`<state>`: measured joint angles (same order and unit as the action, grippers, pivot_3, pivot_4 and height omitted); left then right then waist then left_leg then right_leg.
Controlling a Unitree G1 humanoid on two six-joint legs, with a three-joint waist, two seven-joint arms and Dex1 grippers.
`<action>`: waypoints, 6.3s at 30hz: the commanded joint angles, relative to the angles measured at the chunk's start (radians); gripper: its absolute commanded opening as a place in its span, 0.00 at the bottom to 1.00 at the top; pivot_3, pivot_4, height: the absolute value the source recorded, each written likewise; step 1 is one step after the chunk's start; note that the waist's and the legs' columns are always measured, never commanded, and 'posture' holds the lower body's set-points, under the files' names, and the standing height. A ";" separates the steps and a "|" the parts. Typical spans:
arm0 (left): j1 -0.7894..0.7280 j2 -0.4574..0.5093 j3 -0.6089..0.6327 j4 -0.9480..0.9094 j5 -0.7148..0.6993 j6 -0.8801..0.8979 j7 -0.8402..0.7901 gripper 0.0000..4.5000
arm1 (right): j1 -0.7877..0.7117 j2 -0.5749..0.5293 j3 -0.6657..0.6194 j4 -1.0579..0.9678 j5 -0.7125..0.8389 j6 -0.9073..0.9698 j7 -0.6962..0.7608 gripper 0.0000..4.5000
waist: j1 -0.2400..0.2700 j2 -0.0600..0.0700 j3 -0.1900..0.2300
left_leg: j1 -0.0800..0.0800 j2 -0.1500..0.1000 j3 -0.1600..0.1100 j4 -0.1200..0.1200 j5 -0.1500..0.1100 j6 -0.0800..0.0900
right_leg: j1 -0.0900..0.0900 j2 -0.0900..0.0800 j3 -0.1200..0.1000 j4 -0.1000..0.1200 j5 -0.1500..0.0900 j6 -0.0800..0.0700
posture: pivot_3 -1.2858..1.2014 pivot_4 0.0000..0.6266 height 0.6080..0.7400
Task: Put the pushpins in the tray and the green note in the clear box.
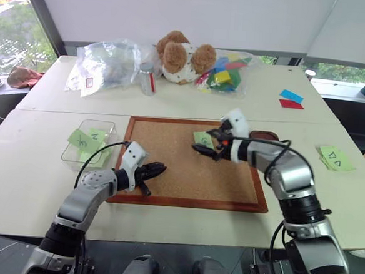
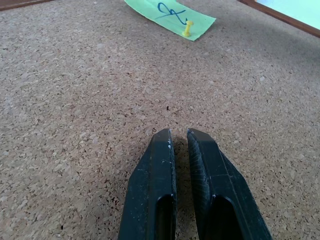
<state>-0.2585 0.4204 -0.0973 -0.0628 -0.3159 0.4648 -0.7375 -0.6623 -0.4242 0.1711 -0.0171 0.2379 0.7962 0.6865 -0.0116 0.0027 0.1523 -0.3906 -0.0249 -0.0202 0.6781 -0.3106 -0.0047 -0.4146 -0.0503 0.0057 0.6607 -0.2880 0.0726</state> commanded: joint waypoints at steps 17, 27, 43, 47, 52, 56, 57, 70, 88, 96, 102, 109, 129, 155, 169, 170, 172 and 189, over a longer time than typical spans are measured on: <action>0.044 0.004 0.000 -0.001 0.008 0.022 0.024 0.10 | -0.010 0.036 0.054 0.144 -0.091 -0.143 -0.007 0.36 | -0.003 0.000 0.000 | 0.000 0.000 0.000 0.000 0.000 0.000 | 0.000 0.000 0.000 0.000 0.000 0.000 | 0.52 0.24 1.00; 0.045 0.001 0.000 0.004 0.009 0.020 0.025 0.10 | -0.017 0.038 0.037 0.166 -0.088 -0.150 0.004 0.01 | -0.003 0.000 0.000 | 0.000 0.000 0.000 0.000 0.000 0.000 | 0.000 0.000 0.000 0.000 0.000 0.000 | 0.52 0.24 1.00; 0.052 -0.004 -0.009 0.021 0.009 0.014 0.011 0.10 | -0.048 -0.036 -0.030 -0.079 -0.012 -0.003 0.050 0.01 | -0.001 0.000 0.000 | 0.000 0.000 0.000 -0.001 0.000 0.000 | -0.001 0.000 0.000 0.000 0.000 0.000 | 0.52 0.24 1.00; 0.042 -0.011 0.011 0.016 -0.015 0.033 0.007 0.10 | -0.036 -0.075 -0.033 -0.156 0.005 0.031 0.067 0.01 | -0.001 0.000 0.000 | 0.000 0.000 0.000 -0.001 0.000 0.000 | 0.000 0.000 0.000 -0.001 0.000 0.000 | 0.52 0.24 1.00; -0.054 -0.044 0.177 -0.027 -0.281 0.256 0.001 0.23 | -0.008 -0.133 -0.012 -0.263 0.031 0.054 0.114 0.00 | -0.001 -0.001 0.000 | -0.001 0.000 -0.001 -0.002 0.000 0.000 | -0.001 0.000 -0.001 -0.002 0.000 0.000 | 0.52 0.24 1.00; -0.155 -0.041 0.272 -0.030 -0.457 0.427 0.002 0.61 | 0.006 -0.172 0.004 -0.309 0.042 0.052 0.143 0.00 | -0.001 -0.002 0.001 | -0.003 0.000 -0.001 -0.001 0.000 0.000 | -0.002 0.000 -0.001 -0.002 0.000 0.000 | 0.52 0.24 1.00; -0.180 -0.044 0.288 -0.028 -0.491 0.462 0.013 0.71 | 0.009 -0.182 0.009 -0.319 0.041 0.047 0.149 0.00 | 0.000 -0.002 0.002 | -0.003 0.000 -0.001 -0.001 0.000 0.000 | -0.003 0.000 -0.001 -0.002 0.000 0.000 | 0.52 0.24 1.00; -0.405 -0.313 0.424 0.161 -0.720 0.646 0.347 0.99 | -0.013 -0.175 0.047 -0.378 0.051 0.038 0.149 0.00 | 0.000 -0.004 0.002 | -0.004 -0.001 -0.003 0.002 0.002 -0.004 | -0.002 0.000 -0.003 -0.002 0.000 0.000 | 0.52 0.24 1.00; -0.379 -0.434 0.419 0.149 -0.798 0.660 0.475 0.72 | -0.034 -0.173 0.070 -0.414 0.065 0.057 0.137 0.00 | 0.002 -0.004 0.002 | -0.004 -0.001 -0.003 0.001 0.004 -0.008 | -0.002 0.001 -0.003 -0.002 0.000 0.000 | 0.52 0.24 1.00; -0.346 -0.446 0.418 0.129 -0.831 0.668 0.507 0.01 | -0.033 -0.175 0.059 -0.427 0.075 0.077 0.122 0.00 | 0.002 -0.004 0.002 | -0.004 -0.001 -0.003 0.001 0.004 -0.008 | -0.002 0.001 -0.003 -0.002 0.000 0.000 | 0.52 0.24 1.00; -0.347 -0.433 0.434 0.139 -0.841 0.654 0.525 0.01 | -0.043 -0.180 0.050 -0.419 0.069 0.083 0.109 0.00 | 0.002 -0.004 0.002 | -0.004 -0.001 -0.003 0.002 0.004 -0.008 | -0.002 0.001 -0.003 -0.002 0.000 0.000 | 0.52 0.24 1.00; -0.343 -0.410 0.427 0.156 -0.811 0.626 0.506 0.01 | -0.058 -0.190 0.031 -0.433 0.085 0.106 0.099 0.00 | 0.002 -0.004 0.002 | -0.004 -0.001 -0.003 0.001 0.004 -0.008 | -0.002 0.001 -0.003 -0.002 0.000 0.000 | 0.52 0.24 1.00; -0.338 -0.386 0.394 0.180 -0.736 0.546 0.454 0.01 | -0.133 -0.197 -0.081 -0.429 0.150 0.210 0.023 0.00 | 0.002 -0.004 0.002 | -0.004 -0.001 -0.003 0.001 0.004 -0.008 | -0.002 0.001 -0.003 -0.002 0.000 0.000 | 0.52 0.24 1.00; -0.320 -0.406 0.440 0.123 -0.798 0.539 0.520 0.01 | -0.182 -0.252 -0.137 0.690 -0.169 -0.298 -0.103 0.00 | 0.000 -0.004 0.002 | -0.004 -0.001 -0.001 0.001 0.005 -0.008 | -0.002 0.002 -0.002 -0.002 0.000 0.000 | 0.52 0.24 1.00; -0.307 -0.405 0.431 0.104 -0.791 0.534 0.519 0.00 | -0.201 -0.277 -0.184 0.644 -0.155 -0.272 -0.066 0.99 | 0.000 -0.004 0.002 | -0.004 -0.001 -0.001 0.002 0.005 -0.008 | -0.001 0.002 -0.002 -0.002 0.000 0.000 | 0.52 0.24 1.00; -0.307 -0.401 0.429 0.102 -0.787 0.532 0.516 0.00 | -0.197 -0.288 -0.187 0.612 -0.151 -0.261 -0.054 0.99 | 0.000 -0.004 0.002 | -0.004 -0.001 -0.001 0.002 0.005 -0.008 | -0.001 0.002 -0.002 -0.002 0.000 0.000 | 0.52 0.24 1.00; -0.307 -0.390 0.420 0.092 -0.775 0.527 0.507 0.00 | -0.191 -0.304 -0.196 0.553 -0.138 -0.236 -0.031 0.99 | 0.001 -0.004 0.002 | -0.004 -0.001 -0.001 0.002 0.005 -0.008 | -0.001 0.002 -0.002 -0.002 0.000 0.000 | 0.52 0.24 1.00; -0.251 -0.249 0.403 -0.257 -0.676 0.429 0.643 0.00 | -0.044 -0.304 -0.121 -0.190 0.159 -0.063 0.344 0.99 | 0.002 -0.004 0.002 | -0.004 -0.001 -0.002 0.001 0.005 -0.008 | -0.002 0.002 -0.002 -0.002 0.000 0.000 | 0.52 0.24 1.00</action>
<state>-0.5080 0.1419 0.2899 -0.2428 -1.0257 0.9261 -0.1291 -0.7110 -0.7249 0.0509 -0.1154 0.3423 0.7493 0.9773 -0.0099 -0.0015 0.1548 -0.3944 -0.0256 -0.0226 0.6789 -0.3060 -0.0131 -0.4161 -0.0486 0.0036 0.6586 -0.2878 0.0730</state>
